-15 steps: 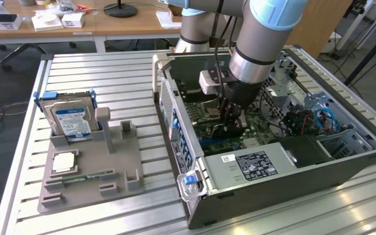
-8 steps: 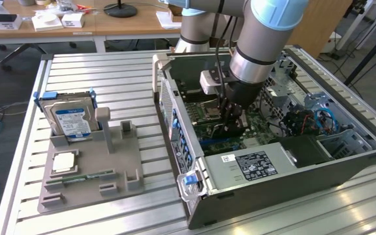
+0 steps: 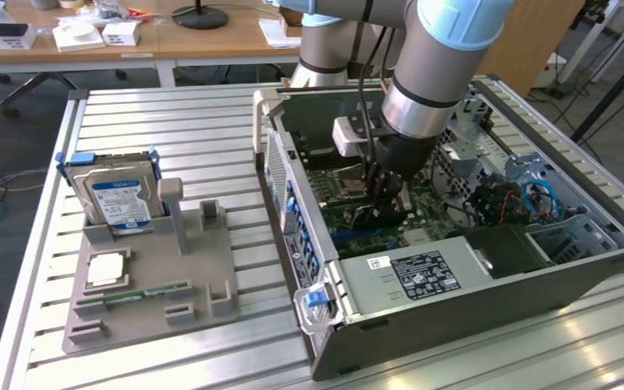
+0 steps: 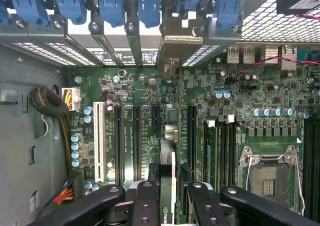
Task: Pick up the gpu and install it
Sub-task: 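Insert the gpu into the slot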
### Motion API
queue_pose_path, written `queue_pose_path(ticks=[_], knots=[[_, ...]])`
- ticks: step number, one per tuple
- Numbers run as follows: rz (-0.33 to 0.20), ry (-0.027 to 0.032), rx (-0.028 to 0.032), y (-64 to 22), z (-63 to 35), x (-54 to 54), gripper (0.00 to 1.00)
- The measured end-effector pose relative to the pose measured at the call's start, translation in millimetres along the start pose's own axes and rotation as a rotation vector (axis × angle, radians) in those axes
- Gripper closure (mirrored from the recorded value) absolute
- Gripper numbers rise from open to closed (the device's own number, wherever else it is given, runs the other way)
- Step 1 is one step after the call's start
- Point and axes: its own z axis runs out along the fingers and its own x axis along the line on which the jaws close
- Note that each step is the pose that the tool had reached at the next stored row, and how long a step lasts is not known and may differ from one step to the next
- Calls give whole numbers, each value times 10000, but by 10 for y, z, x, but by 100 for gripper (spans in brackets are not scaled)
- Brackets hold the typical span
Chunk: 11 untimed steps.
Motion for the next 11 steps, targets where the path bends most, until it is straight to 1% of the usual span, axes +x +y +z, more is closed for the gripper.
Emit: queue_pose_path(ticks=[11], knots=[[-61, 2, -3, -7, 0, -12, 74]])
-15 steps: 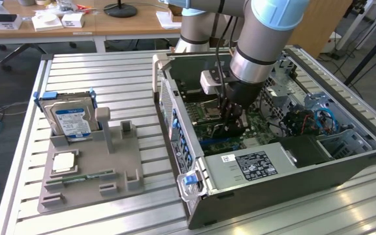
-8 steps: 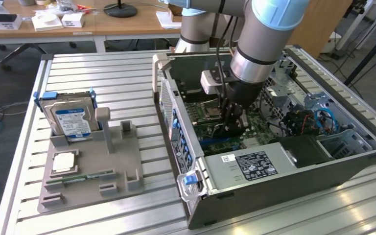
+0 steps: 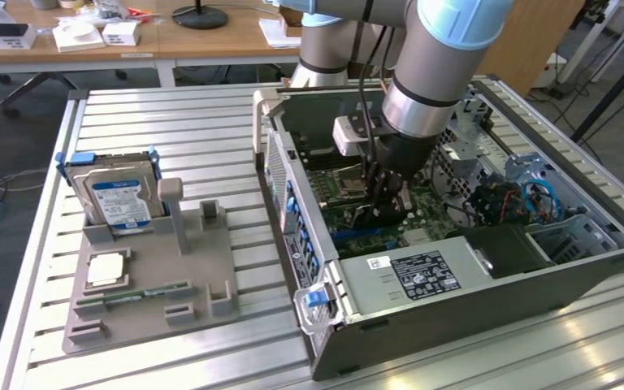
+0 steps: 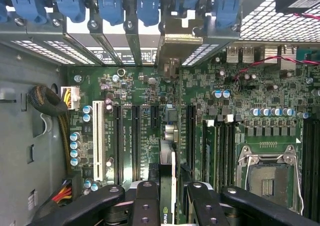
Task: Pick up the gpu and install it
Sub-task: 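Insert the gpu into the slot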
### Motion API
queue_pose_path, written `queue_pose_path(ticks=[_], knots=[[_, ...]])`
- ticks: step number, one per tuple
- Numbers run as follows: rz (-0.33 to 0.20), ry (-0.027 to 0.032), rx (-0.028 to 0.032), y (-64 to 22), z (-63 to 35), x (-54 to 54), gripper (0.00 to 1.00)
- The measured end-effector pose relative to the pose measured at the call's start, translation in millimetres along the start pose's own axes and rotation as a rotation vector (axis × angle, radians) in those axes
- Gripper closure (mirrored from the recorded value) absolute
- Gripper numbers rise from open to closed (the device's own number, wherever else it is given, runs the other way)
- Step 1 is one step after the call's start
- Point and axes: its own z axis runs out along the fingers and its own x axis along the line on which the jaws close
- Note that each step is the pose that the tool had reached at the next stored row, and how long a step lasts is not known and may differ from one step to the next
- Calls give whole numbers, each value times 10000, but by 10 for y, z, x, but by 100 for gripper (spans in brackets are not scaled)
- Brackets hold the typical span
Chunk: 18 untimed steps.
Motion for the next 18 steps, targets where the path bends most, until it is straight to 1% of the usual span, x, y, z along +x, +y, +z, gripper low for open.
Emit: queue_pose_path(ticks=[6, 12, 18], knots=[[-166, 4, -9, 0, 0, -3, 74], [-174, 3, -10, 2, 0, -6, 74], [-174, 1, -9, 22, 3, -13, 74]])
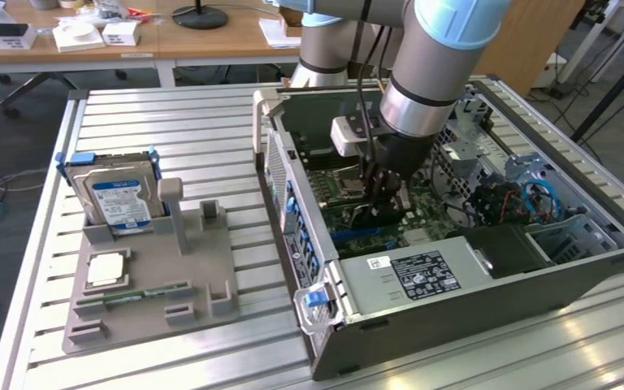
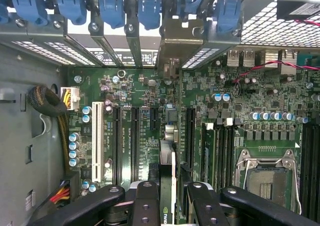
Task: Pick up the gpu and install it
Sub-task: 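Insert the gpu into the slot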
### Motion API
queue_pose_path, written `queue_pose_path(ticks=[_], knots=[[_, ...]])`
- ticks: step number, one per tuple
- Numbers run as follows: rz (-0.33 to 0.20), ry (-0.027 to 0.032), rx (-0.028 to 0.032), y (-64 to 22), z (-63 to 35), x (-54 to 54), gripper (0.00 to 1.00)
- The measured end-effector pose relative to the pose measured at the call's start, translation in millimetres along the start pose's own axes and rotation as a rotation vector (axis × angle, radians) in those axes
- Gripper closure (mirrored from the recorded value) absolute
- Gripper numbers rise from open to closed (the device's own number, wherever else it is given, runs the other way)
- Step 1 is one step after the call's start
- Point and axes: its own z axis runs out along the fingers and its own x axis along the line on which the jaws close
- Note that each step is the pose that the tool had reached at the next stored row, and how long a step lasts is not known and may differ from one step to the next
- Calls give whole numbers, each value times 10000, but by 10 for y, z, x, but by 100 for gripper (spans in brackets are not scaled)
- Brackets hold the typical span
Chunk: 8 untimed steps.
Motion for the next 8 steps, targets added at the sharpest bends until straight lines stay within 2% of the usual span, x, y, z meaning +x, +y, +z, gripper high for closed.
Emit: queue_pose_path(ticks=[8], knots=[[1, -2, 1, 0, -6, -1, 74]])
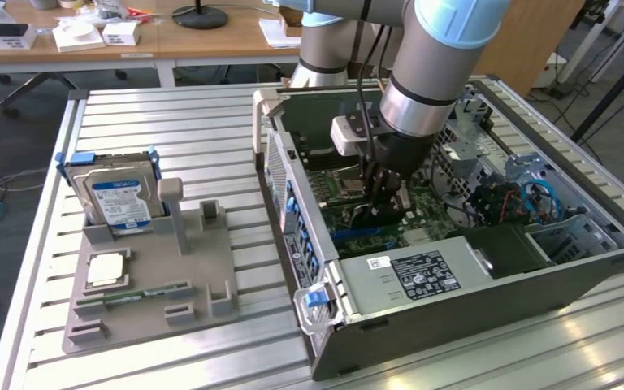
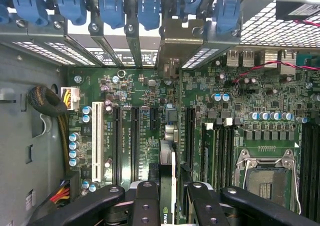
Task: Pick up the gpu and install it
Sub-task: 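Insert the gpu into the slot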
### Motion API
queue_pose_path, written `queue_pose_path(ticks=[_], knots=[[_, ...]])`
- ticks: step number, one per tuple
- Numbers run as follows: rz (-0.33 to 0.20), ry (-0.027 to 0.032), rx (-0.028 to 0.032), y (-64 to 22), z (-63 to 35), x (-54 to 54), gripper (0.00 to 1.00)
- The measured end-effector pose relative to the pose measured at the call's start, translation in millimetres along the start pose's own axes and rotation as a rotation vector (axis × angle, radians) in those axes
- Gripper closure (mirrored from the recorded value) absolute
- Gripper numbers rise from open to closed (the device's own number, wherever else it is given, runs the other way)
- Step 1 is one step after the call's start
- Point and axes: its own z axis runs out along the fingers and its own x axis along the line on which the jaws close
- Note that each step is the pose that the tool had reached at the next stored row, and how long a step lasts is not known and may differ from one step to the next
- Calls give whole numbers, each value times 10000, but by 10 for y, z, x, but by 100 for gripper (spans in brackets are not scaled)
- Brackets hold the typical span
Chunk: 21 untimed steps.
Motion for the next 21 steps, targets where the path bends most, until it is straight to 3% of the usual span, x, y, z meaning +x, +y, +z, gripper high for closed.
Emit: queue_pose_path(ticks=[21], knots=[[-1, 0, 28, 11, 13, -12, 74]])
